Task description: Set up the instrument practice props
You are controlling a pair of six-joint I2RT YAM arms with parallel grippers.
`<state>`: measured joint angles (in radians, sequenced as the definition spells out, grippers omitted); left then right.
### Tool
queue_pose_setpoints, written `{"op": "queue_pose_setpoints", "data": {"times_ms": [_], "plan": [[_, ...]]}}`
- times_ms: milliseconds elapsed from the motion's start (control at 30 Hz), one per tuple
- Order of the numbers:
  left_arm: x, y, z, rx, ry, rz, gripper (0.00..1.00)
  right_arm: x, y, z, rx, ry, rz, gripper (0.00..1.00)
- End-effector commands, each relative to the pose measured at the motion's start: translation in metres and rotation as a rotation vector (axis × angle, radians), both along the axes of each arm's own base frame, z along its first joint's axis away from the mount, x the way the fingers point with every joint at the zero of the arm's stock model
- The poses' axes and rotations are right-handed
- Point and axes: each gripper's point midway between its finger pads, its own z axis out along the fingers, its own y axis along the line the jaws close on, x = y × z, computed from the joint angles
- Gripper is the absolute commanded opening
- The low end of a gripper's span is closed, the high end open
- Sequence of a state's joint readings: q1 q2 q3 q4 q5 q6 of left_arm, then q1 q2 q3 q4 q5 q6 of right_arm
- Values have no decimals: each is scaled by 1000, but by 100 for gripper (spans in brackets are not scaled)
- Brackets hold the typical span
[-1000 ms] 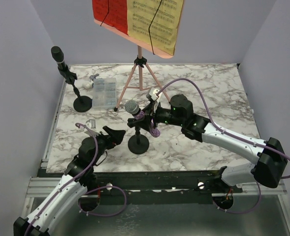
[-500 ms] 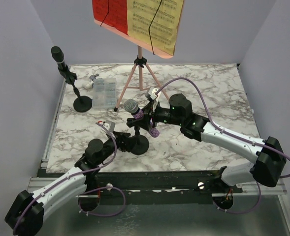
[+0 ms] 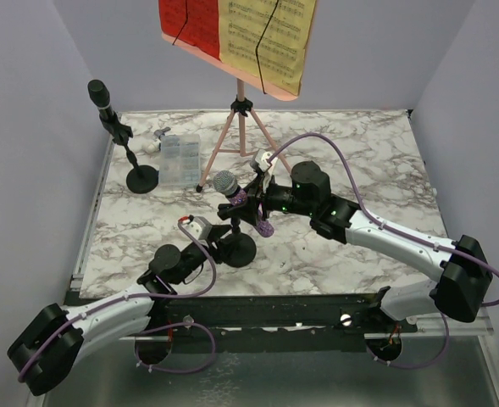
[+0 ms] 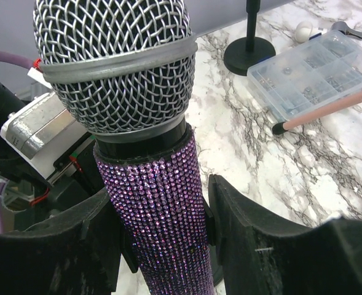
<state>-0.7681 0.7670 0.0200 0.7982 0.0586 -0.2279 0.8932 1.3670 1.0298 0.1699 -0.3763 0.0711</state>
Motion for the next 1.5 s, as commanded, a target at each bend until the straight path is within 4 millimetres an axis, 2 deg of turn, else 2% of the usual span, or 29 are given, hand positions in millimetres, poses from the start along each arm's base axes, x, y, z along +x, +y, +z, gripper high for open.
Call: {"op": "queue_pose_setpoints", "data": {"times_ms": [0,100,333,600,900,1300,1467], "plan": [[5,11,-12,50,-65,50,48,-10,12,41,107,-22,67,29],[7,9,-18,71,-61,50,44,-11,14,44,113,-29,79,26],[12,5,-29,110,-48,49,24,-11,14,55,131,-60,72,22],[18,11,-31,117,-46,98,7,-13,14,72,163,-124,77,14],[20,10,-35,130,-34,97,1,-18,11,95,220,-200,74,8],[19,9,-35,132,-34,91,0,-22,10,112,259,-240,74,4],[19,9,-36,134,-34,89,0,-29,7,125,289,-257,87,3]]}}
